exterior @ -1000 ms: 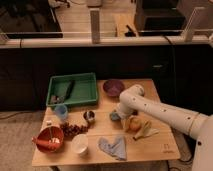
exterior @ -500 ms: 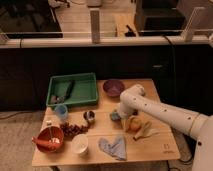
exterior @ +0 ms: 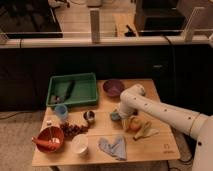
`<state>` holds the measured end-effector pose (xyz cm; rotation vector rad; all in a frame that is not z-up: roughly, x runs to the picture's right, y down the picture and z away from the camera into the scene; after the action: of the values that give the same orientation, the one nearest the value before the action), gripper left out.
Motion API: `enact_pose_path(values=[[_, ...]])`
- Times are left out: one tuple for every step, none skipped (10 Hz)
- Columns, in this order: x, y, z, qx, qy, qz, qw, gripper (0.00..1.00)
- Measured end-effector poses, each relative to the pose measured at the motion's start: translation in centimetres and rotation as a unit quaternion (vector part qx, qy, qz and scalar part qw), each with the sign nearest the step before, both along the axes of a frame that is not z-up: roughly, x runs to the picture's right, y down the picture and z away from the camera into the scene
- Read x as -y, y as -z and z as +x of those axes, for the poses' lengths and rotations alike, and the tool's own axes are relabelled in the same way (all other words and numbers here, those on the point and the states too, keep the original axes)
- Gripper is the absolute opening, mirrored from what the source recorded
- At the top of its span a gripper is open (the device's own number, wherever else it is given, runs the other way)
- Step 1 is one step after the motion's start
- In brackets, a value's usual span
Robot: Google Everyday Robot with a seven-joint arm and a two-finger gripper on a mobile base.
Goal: Place sponge in paper cup
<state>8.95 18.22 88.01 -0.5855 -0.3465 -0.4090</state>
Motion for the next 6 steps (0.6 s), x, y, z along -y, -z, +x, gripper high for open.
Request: enact_pose_path(values=[[0.06,0.11,0.04,0.000,0.000,0.000,1.0000,0.69],[0.08,0.31,0.15,-0.001,0.000,-0.002,1.0000,0.68],[0.05,0.37,0.22,-0.002,0.001,-0.003,1.0000,0.68],[0.05,0.37,0.20,-0.002,0.001,-0.003,1.0000,0.69],[0.03,0.12,0.22,-0.003,-0.004,-0.003,1.0000,0.75],[0.07,0.08,0.21,-0.004,-0.005,-0.003,1.0000,0.77]])
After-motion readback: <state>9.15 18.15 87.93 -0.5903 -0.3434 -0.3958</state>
